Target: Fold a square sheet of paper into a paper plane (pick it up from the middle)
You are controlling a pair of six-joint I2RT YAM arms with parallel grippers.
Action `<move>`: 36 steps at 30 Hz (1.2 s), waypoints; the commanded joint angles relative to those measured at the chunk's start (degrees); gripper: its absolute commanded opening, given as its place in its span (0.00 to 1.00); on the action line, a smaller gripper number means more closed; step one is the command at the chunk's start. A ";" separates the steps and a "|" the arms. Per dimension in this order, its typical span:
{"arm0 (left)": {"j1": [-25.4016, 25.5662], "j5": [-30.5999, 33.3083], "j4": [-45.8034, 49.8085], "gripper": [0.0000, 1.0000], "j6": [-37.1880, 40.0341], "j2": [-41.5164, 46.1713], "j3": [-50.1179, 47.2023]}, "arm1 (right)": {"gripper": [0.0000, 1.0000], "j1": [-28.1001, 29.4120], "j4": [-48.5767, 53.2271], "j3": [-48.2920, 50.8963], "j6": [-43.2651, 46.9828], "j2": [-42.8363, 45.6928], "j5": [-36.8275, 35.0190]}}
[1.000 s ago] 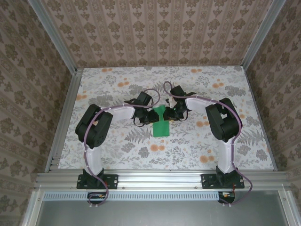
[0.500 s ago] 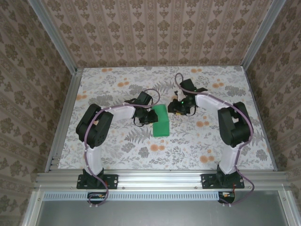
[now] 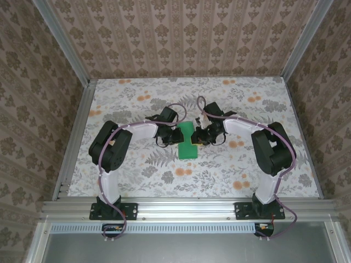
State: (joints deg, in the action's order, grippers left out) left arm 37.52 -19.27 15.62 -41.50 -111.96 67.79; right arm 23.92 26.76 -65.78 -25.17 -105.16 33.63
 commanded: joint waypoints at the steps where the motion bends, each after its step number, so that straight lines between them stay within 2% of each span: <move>1: 0.63 3.71 7.23 0.16 0.91 -4.91 -1.74 | 0.18 0.02 -2.21 2.79 -1.47 -1.42 2.28; 12: 0.80 5.20 7.51 0.16 0.74 -5.46 -2.40 | 0.18 0.00 -0.99 5.21 -0.27 -4.03 -2.68; 17: 0.87 5.26 7.13 0.16 0.74 -5.79 -2.33 | 0.18 0.31 -1.43 4.30 -0.46 -0.29 0.10; 21: 0.89 5.54 7.06 0.16 0.54 -5.88 -2.38 | 0.18 1.19 -3.89 4.03 -1.91 -1.25 1.02; 26: 0.87 5.73 7.14 0.16 0.61 -6.25 -2.03 | 0.18 1.39 -3.63 7.34 -1.56 -2.43 -1.37; 36: 0.88 6.43 6.92 0.15 0.34 -7.13 -2.47 | 0.18 1.43 -0.80 14.68 -1.29 3.75 -3.65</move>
State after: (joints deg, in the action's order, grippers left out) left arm 37.58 -18.79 16.29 -41.52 -112.55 68.40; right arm 25.06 19.92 -53.93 -25.93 -103.39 33.04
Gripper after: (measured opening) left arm 0.155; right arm 0.176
